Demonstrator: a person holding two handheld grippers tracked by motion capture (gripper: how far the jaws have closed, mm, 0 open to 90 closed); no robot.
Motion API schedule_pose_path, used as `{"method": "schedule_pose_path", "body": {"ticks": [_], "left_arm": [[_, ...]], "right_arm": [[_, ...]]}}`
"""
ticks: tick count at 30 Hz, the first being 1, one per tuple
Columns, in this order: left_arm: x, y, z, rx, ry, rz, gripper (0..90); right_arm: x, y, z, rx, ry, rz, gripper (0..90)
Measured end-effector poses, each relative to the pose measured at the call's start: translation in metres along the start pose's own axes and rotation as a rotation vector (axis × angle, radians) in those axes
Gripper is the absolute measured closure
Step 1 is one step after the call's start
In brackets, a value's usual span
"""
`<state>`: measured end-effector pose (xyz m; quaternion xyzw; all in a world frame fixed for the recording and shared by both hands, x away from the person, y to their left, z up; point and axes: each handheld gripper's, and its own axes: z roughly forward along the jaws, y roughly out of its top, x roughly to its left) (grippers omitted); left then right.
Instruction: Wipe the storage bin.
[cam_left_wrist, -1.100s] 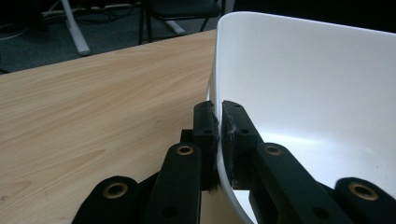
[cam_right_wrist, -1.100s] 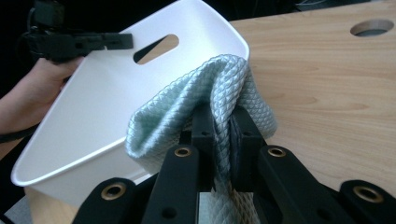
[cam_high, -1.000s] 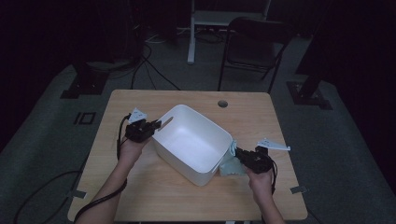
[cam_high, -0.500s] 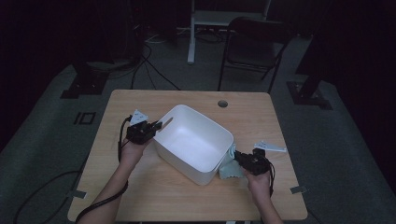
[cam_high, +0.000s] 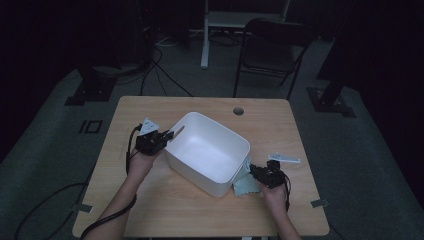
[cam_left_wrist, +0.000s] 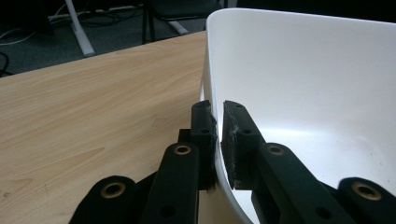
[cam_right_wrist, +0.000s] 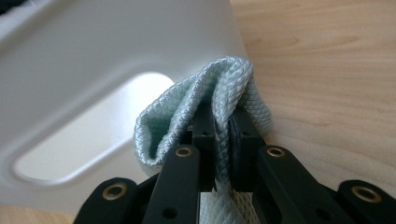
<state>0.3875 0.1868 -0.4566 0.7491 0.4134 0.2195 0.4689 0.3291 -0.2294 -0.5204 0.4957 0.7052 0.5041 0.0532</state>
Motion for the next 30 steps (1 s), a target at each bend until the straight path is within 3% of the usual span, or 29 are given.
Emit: {"method": "schedule_pose_path", "body": {"ticks": [7,10,14,17,21,26,28,30], "left_arm": [[-0.001,0.000,0.000,-0.004,0.021,-0.024,83.5],[-0.003,0.000,0.000,0.000,0.040,-0.032,83.8],[-0.004,0.000,0.001,0.001,0.056,-0.043,84.0],[-0.003,0.000,0.001,-0.001,0.037,-0.035,83.8],[-0.002,0.000,0.001,0.006,0.024,-0.016,83.6],[-0.002,0.000,0.002,0.000,0.025,-0.020,83.4],[-0.003,0.000,0.002,0.000,0.029,-0.017,83.3],[-0.003,0.000,0.001,0.000,0.037,-0.022,83.4]], "right_arm": [[-0.009,-0.008,0.015,0.069,-0.032,0.019,83.5],[-0.008,-0.008,0.013,0.079,-0.021,0.022,83.4],[0.001,-0.003,0.002,0.060,0.029,0.010,83.3],[0.010,-0.002,-0.005,0.043,0.041,-0.011,83.3],[0.010,-0.005,-0.002,0.027,0.041,-0.002,83.4],[0.005,-0.011,0.005,0.046,0.030,0.009,83.4],[0.005,-0.013,0.009,0.074,0.001,-0.014,83.4],[0.002,-0.015,0.012,0.085,0.007,0.003,83.4]]}}
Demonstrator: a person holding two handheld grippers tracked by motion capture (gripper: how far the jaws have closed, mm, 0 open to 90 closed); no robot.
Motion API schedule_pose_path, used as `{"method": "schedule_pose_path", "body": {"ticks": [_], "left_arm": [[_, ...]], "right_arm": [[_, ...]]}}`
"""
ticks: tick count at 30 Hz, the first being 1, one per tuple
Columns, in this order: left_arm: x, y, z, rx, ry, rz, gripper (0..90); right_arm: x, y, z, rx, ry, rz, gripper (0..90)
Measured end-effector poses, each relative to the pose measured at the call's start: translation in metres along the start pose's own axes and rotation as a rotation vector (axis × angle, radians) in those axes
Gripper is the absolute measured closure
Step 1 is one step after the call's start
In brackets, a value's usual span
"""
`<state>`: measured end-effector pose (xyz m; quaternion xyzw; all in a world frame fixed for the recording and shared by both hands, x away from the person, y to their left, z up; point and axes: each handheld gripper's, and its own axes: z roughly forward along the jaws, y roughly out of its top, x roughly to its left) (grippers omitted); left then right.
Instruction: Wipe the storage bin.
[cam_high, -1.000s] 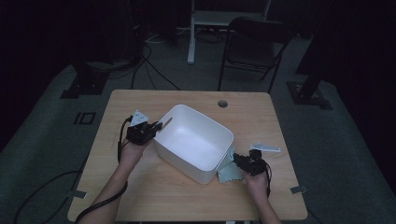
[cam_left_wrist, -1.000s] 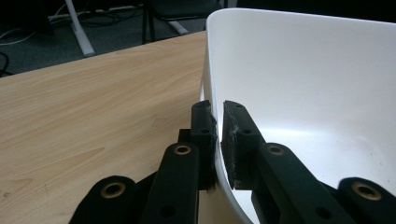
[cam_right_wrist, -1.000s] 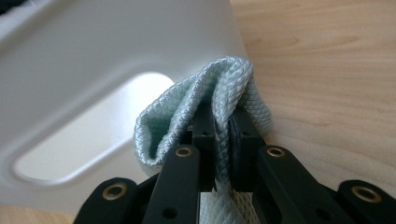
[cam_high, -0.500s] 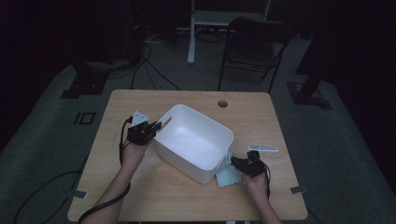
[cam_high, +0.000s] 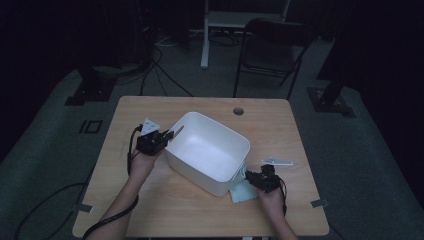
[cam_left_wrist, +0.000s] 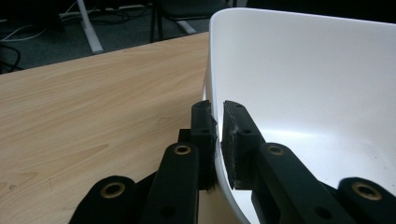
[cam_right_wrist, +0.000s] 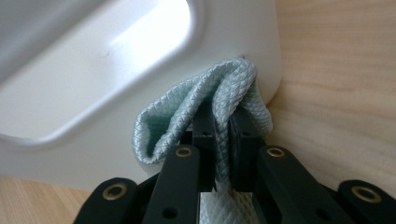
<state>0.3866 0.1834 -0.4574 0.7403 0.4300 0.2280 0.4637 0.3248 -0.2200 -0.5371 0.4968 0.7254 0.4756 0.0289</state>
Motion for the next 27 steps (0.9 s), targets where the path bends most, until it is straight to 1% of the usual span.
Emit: {"method": "schedule_pose_path", "body": {"ticks": [1,3,4,6,8,10,15,16,18,20,21,23,25,27], "left_arm": [[0.000,0.000,0.000,0.000,0.004,-0.002,83.4],[-0.001,0.000,0.000,0.001,0.007,-0.004,83.5],[-0.001,0.000,0.000,0.000,0.008,-0.009,83.5],[-0.001,0.000,0.000,-0.001,0.003,-0.006,83.5],[-0.001,0.000,0.000,0.001,0.002,-0.002,83.5],[-0.002,0.000,0.000,0.001,0.004,-0.003,83.4],[-0.002,-0.001,-0.001,0.000,0.012,0.001,83.3],[-0.002,-0.001,-0.001,-0.001,0.015,-0.004,83.4],[-0.003,-0.001,-0.001,0.000,0.018,-0.009,83.4],[-0.003,0.000,-0.001,0.001,0.017,-0.008,83.4],[-0.003,0.000,-0.001,0.001,0.013,-0.009,83.5],[-0.003,0.000,0.000,0.004,0.009,-0.007,83.5],[-0.003,0.000,0.000,0.004,0.007,-0.004,83.5],[-0.003,0.000,-0.001,0.004,0.011,-0.003,83.4]], "right_arm": [[-0.001,0.000,0.000,0.001,0.008,0.014,83.4],[0.002,0.002,-0.003,0.003,0.011,0.011,83.4],[0.003,0.003,-0.005,-0.005,0.017,0.004,83.4],[0.007,0.005,-0.011,-0.028,0.039,0.007,83.4],[0.010,0.007,-0.013,-0.030,0.026,-0.021,83.4],[0.008,0.006,-0.011,-0.038,0.034,-0.012,83.4],[0.004,0.002,-0.005,-0.009,0.017,-0.008,83.4],[0.003,0.002,-0.004,-0.002,0.018,-0.004,83.4],[0.003,0.004,-0.005,0.007,0.025,-0.003,83.3],[0.007,0.006,-0.012,-0.012,0.054,-0.002,83.4],[0.011,0.006,-0.015,-0.017,0.054,-0.014,83.4],[0.016,0.006,-0.016,-0.022,0.032,-0.041,83.4],[0.014,0.003,-0.013,-0.024,0.036,-0.030,83.4],[0.011,-0.001,-0.007,-0.005,0.030,-0.021,83.4]]}}
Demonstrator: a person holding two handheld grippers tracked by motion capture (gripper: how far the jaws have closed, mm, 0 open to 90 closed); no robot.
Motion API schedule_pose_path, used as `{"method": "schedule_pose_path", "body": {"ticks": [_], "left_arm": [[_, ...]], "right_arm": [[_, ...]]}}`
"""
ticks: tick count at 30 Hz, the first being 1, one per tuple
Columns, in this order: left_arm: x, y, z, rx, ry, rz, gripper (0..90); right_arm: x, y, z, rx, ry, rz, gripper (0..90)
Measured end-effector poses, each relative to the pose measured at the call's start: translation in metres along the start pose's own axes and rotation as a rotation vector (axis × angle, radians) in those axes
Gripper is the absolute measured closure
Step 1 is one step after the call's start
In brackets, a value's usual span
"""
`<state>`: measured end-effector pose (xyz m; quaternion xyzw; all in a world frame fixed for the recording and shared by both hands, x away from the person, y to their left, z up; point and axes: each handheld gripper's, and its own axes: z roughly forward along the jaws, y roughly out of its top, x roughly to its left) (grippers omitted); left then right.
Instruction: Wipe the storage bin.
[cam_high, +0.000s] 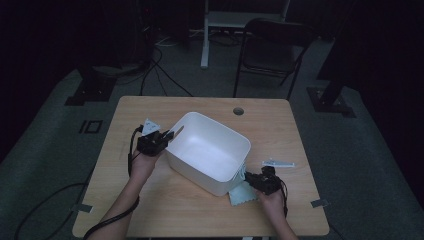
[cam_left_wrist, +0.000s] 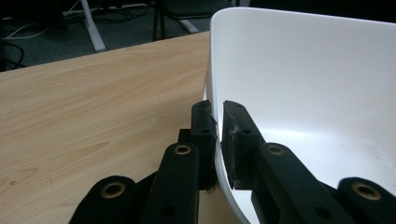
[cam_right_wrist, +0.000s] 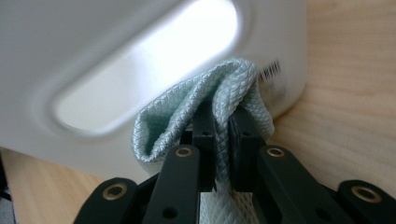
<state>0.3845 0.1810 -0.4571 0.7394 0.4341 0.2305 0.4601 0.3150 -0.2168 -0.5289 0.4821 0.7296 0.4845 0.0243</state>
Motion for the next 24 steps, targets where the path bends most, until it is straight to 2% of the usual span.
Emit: {"method": "schedule_pose_path", "body": {"ticks": [5,8,10,12,18,20,24], "left_arm": [[0.000,0.000,0.000,0.001,0.008,-0.005,83.5],[-0.001,0.000,0.000,0.000,0.000,-0.003,83.5],[-0.001,0.000,0.000,0.004,0.000,0.001,83.5],[-0.002,0.000,0.000,0.002,0.002,-0.004,83.4],[-0.002,0.000,0.000,0.002,0.014,-0.004,83.3],[-0.002,0.000,0.000,0.002,0.016,-0.006,83.3],[-0.003,0.000,0.000,0.002,0.013,-0.006,83.4]], "right_arm": [[0.000,-0.002,0.002,0.027,0.000,0.021,83.4],[0.009,0.002,-0.010,-0.013,0.035,-0.001,83.3],[0.015,0.003,-0.012,-0.017,0.001,-0.040,83.4],[0.012,0.000,-0.010,-0.034,0.010,-0.021,83.4],[0.004,-0.008,0.004,0.016,-0.017,-0.002,83.4],[0.003,-0.008,0.003,0.021,-0.004,0.025,83.3],[0.012,-0.003,-0.009,-0.017,0.040,0.018,83.3]]}}
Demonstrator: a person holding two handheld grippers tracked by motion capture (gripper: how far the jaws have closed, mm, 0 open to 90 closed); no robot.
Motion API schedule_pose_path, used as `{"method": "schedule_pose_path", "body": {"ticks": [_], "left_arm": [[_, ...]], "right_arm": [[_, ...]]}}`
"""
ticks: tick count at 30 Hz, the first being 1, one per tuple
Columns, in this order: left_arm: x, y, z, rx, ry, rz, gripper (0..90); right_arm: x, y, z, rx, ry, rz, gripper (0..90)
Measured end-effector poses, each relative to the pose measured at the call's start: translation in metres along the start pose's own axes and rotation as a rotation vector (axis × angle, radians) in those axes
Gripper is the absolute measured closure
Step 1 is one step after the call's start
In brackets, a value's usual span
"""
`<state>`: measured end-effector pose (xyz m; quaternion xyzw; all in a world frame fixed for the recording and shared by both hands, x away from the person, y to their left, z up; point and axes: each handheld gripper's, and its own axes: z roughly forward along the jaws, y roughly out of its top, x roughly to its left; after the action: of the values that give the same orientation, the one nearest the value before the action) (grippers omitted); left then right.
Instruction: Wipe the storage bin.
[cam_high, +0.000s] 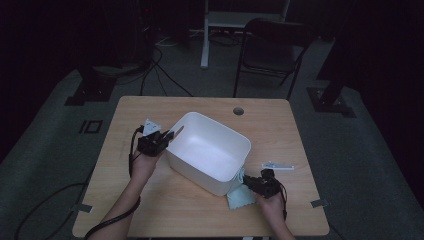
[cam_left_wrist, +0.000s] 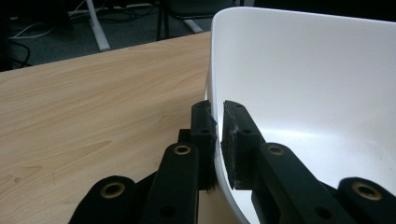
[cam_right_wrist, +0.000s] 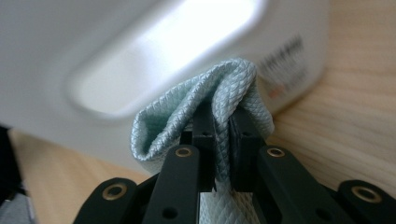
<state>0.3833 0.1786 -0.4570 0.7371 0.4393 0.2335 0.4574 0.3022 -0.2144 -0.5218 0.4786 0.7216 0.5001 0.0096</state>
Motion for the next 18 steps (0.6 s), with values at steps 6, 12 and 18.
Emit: {"method": "schedule_pose_path", "body": {"ticks": [6,12,18], "left_arm": [[0.000,0.000,0.000,0.000,-0.002,0.001,83.4],[-0.001,0.000,0.000,0.003,0.013,0.001,83.3],[-0.001,0.001,0.001,0.003,0.002,0.001,83.4]], "right_arm": [[0.001,-0.004,0.005,0.004,-0.036,-0.015,83.4],[-0.005,-0.008,0.011,0.045,-0.031,0.017,83.3],[0.011,-0.004,-0.003,0.006,0.003,-0.034,83.2]]}}
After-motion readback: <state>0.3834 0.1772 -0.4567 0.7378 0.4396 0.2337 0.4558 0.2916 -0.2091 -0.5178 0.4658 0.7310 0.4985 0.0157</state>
